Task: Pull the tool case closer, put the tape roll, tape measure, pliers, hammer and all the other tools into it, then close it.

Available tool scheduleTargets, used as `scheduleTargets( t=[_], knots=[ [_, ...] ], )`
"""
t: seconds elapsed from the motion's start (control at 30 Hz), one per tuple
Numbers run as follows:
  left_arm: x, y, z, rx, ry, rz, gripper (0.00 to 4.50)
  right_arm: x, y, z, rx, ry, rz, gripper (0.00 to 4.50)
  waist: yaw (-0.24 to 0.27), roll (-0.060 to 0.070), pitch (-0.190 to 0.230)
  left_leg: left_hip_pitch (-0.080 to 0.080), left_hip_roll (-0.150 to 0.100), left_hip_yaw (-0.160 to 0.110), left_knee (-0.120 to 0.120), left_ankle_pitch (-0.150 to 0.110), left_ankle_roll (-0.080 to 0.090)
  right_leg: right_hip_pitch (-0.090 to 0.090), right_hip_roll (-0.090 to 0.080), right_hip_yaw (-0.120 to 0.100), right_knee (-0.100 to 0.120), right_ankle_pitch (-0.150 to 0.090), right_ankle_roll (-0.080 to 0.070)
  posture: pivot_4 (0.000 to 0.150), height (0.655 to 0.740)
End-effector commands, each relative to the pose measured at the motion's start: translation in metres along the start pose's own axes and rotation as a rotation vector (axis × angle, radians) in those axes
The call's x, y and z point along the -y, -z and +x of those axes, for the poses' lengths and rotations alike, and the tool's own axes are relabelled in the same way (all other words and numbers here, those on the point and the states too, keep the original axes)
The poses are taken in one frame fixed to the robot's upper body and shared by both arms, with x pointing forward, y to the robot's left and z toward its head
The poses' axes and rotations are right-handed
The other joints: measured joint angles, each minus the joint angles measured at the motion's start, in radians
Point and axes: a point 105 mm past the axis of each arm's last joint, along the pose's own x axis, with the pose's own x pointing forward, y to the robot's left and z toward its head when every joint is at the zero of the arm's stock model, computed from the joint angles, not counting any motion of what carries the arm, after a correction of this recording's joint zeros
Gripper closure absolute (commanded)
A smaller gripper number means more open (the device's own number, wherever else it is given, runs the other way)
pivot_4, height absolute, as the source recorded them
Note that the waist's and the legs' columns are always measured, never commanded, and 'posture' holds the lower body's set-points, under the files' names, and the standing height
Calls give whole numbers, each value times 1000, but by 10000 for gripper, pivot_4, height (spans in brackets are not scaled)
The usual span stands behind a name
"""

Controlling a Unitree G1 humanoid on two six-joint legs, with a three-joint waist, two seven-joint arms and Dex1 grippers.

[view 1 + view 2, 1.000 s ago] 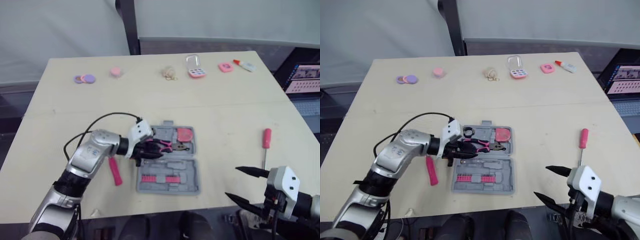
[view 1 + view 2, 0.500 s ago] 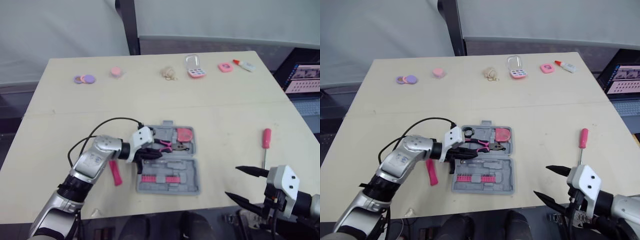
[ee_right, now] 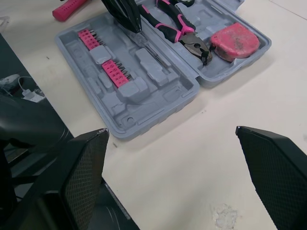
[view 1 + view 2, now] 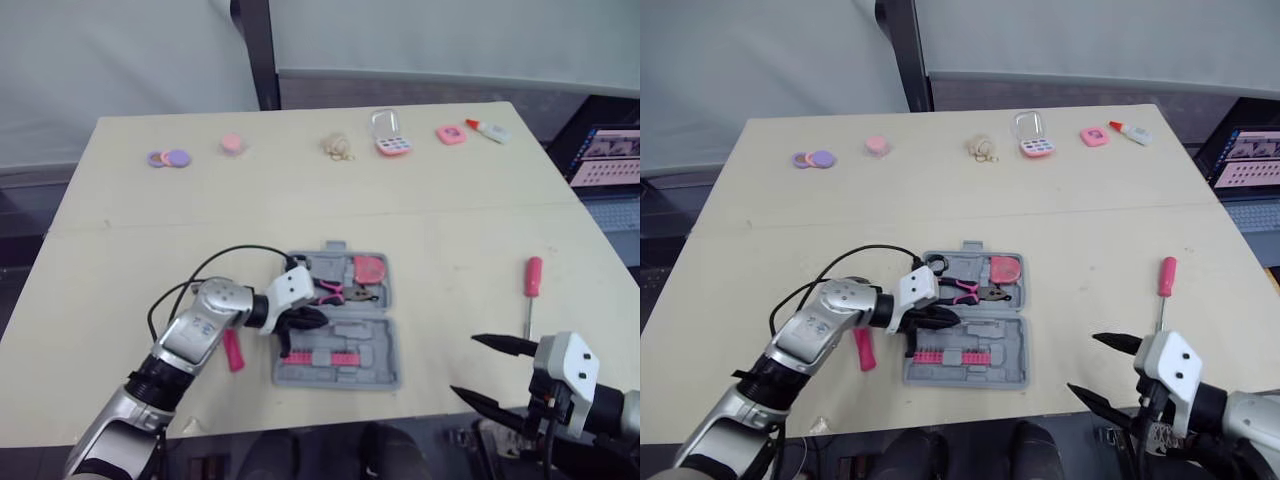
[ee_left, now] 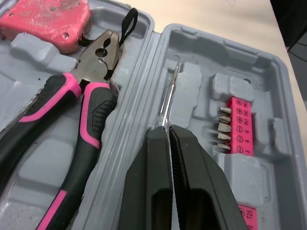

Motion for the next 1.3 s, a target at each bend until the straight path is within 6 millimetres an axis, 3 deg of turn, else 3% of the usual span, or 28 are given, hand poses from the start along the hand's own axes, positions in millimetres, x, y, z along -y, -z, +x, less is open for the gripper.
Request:
scheduleTargets(
  t=[0.03, 0.73, 1.3],
  knots=[
    [0, -3, 1, 13, -9, 21, 43145, 0, -9, -3, 14, 19, -33, 0, 1, 0, 0, 0, 0, 0, 0, 0, 0, 0, 0, 0, 0, 0, 0, 1500, 7400],
    [5, 15, 8, -47, -15, -3, 43145, -1, -9, -6, 4, 24, -28, 0, 1, 0, 0, 0, 0, 0, 0, 0, 0, 0, 0, 0, 0, 0, 0, 1500, 7400],
    [13, 43, 19, -120, -4, -63, 43145, -4, -10, -8, 6, 28, -20, 0, 3, 2, -12, 2, 0, 0, 0, 0, 0, 2, 0, 0, -1, 0, 0, 1500, 7400]
  ],
)
